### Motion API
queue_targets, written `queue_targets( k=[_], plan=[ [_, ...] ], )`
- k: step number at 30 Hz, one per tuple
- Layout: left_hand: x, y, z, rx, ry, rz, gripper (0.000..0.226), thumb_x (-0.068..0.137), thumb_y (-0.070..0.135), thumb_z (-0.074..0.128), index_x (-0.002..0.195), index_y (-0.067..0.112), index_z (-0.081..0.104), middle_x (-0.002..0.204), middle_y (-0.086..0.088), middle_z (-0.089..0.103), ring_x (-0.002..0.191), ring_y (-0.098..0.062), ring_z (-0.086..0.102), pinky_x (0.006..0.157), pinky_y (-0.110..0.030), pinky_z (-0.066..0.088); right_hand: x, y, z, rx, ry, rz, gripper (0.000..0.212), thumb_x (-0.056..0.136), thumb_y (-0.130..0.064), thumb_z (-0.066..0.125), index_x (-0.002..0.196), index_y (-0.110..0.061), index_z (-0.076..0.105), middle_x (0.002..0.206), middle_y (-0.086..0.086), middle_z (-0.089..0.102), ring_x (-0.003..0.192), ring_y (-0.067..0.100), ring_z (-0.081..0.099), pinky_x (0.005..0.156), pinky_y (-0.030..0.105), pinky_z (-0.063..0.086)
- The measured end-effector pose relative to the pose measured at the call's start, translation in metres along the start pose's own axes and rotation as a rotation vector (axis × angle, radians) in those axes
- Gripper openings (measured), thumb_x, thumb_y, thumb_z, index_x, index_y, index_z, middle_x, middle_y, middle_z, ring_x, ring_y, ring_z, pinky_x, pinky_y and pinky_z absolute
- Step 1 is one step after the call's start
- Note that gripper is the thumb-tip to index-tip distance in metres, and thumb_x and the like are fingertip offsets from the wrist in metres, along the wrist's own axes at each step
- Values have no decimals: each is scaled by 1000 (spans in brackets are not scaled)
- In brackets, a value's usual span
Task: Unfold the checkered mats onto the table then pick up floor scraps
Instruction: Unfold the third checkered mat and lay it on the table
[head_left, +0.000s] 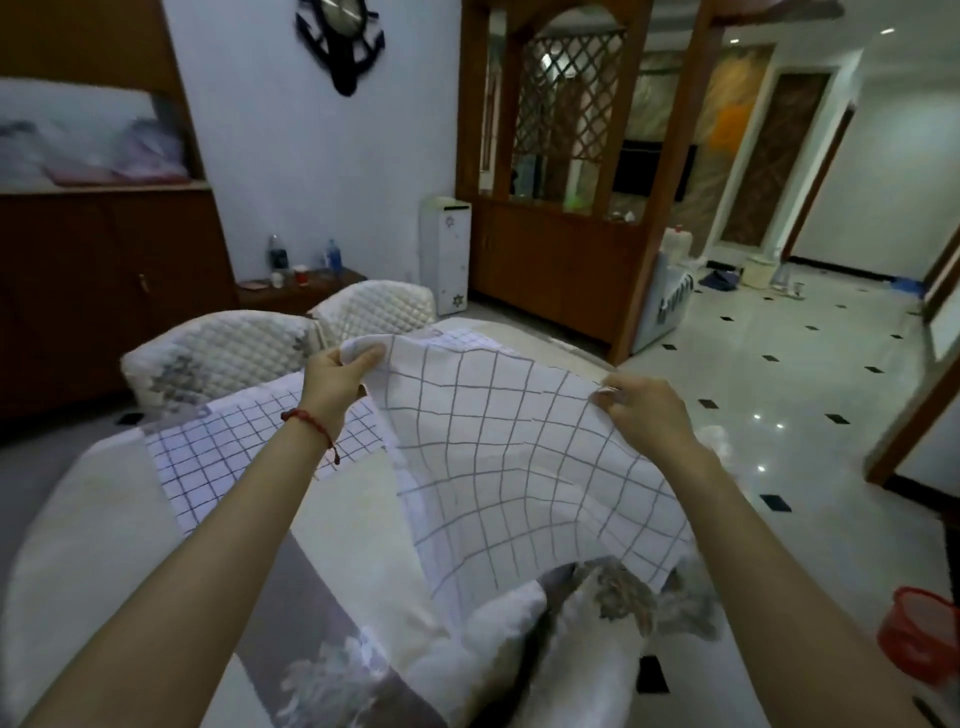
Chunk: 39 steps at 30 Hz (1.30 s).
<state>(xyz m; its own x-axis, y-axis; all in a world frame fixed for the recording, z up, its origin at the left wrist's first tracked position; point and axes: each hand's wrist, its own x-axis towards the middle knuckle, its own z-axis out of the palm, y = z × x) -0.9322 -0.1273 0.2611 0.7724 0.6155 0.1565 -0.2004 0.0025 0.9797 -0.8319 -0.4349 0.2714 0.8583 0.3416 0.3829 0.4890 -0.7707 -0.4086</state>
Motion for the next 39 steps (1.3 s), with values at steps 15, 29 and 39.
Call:
queue_targets(
  k=[15,29,39],
  plan=[
    [34,-7,-115,132,541,84,25,83,12,62,107,6,64,86,-1,66,83,-19,62,74,-32,53,157,-91,141,144,-148,-445,25,90,-31,53,87,-9,65,86,15,68,83,33,58,60,31,36],
    [-64,-75,-140,180,699,-37,18,78,-7,60,86,6,68,70,10,74,68,-2,67,60,-12,52,100,-67,213,305,163,-834,16,63,11,70,71,-4,69,63,11,67,48,31,60,41,30,46],
    [-131,-190,-117,220,884,-433,29,81,-15,45,87,-2,69,121,-16,59,104,-34,56,82,-35,46,21,8,279,155,-189,-816,44,33,20,80,68,-6,71,67,7,70,60,26,68,48,29,52]
  ],
)
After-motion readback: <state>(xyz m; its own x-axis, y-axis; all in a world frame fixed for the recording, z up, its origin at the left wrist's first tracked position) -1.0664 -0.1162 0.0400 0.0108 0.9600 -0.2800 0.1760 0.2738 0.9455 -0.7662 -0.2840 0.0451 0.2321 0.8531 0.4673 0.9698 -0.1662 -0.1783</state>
